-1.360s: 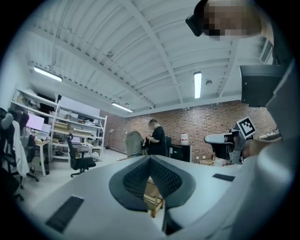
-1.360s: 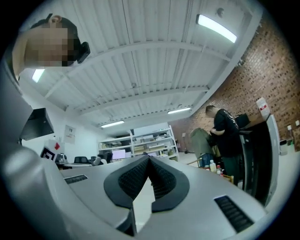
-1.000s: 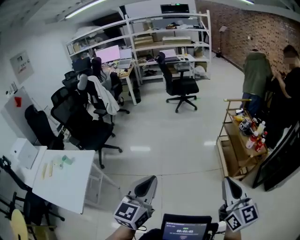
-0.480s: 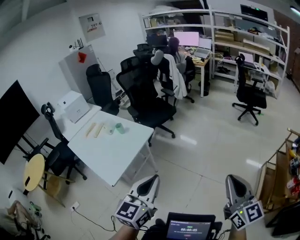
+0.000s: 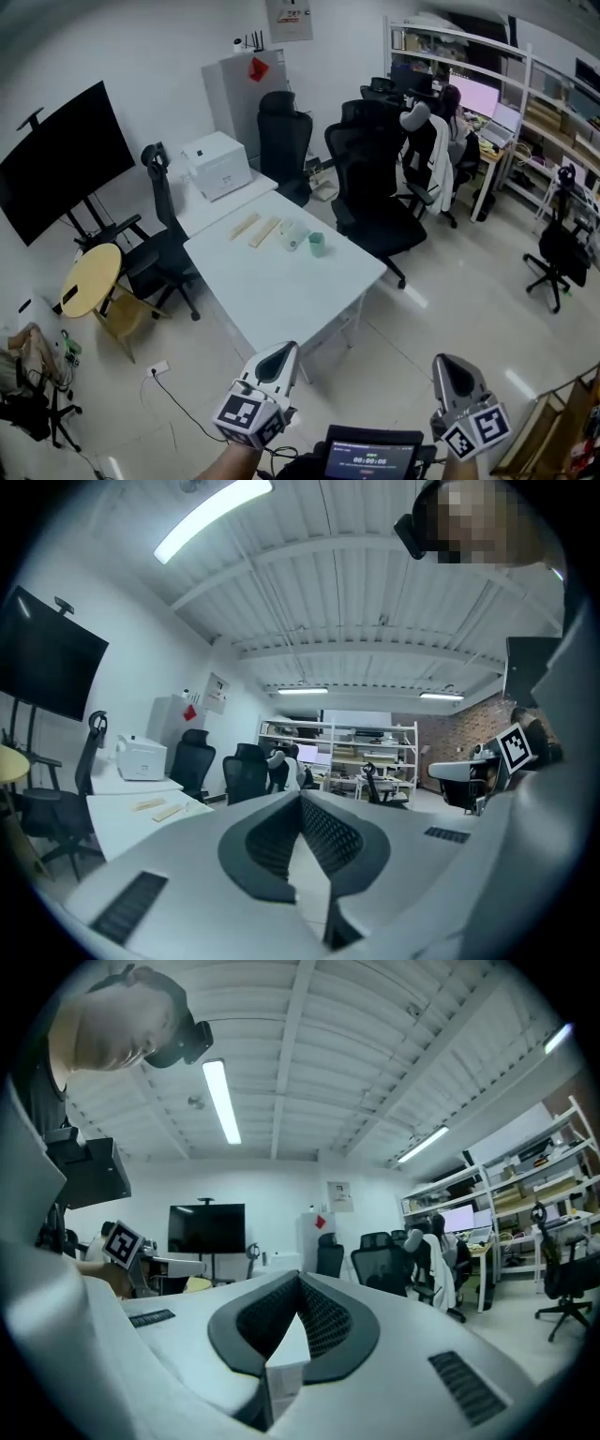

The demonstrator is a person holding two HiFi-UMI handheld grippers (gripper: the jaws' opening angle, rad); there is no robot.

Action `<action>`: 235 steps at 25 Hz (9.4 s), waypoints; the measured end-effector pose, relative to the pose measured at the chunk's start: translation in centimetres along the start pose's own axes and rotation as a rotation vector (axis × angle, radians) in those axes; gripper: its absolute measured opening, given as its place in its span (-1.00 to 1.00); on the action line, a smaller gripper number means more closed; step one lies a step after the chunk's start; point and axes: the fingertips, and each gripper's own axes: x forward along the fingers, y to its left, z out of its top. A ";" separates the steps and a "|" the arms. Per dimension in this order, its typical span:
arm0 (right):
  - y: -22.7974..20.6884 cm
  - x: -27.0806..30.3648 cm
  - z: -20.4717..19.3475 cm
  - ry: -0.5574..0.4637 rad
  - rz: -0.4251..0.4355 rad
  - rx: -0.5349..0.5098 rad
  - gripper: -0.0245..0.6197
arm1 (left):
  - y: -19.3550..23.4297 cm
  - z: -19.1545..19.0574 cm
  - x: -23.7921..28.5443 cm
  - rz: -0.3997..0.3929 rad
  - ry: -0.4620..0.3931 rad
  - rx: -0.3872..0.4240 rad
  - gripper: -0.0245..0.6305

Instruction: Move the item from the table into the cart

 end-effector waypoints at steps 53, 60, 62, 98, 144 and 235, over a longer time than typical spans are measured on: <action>23.4 93.6 -15.5 0.284 -0.076 0.101 0.05 | 87.2 4.8 23.8 -0.072 0.155 0.021 -0.93; 20.8 99.5 -17.2 0.344 -0.184 0.112 0.07 | 91.2 3.2 30.7 -0.137 0.220 -0.002 -0.93; 19.2 100.6 -18.3 0.361 -0.206 0.157 0.07 | 91.6 3.0 33.2 -0.147 0.232 0.012 -0.93; -0.2 122.1 -45.1 0.765 -0.621 0.350 0.22 | 102.8 -18.2 66.2 -0.270 0.708 -0.065 -0.92; 10.4 103.0 -18.5 0.309 -0.509 0.304 -0.92 | 91.0 1.8 50.0 -0.325 0.322 -0.046 -0.92; 110.6 -58.7 -13.0 -0.354 -2.885 0.056 -0.92 | -28.7 -13.1 -105.1 -3.082 0.314 0.051 -0.93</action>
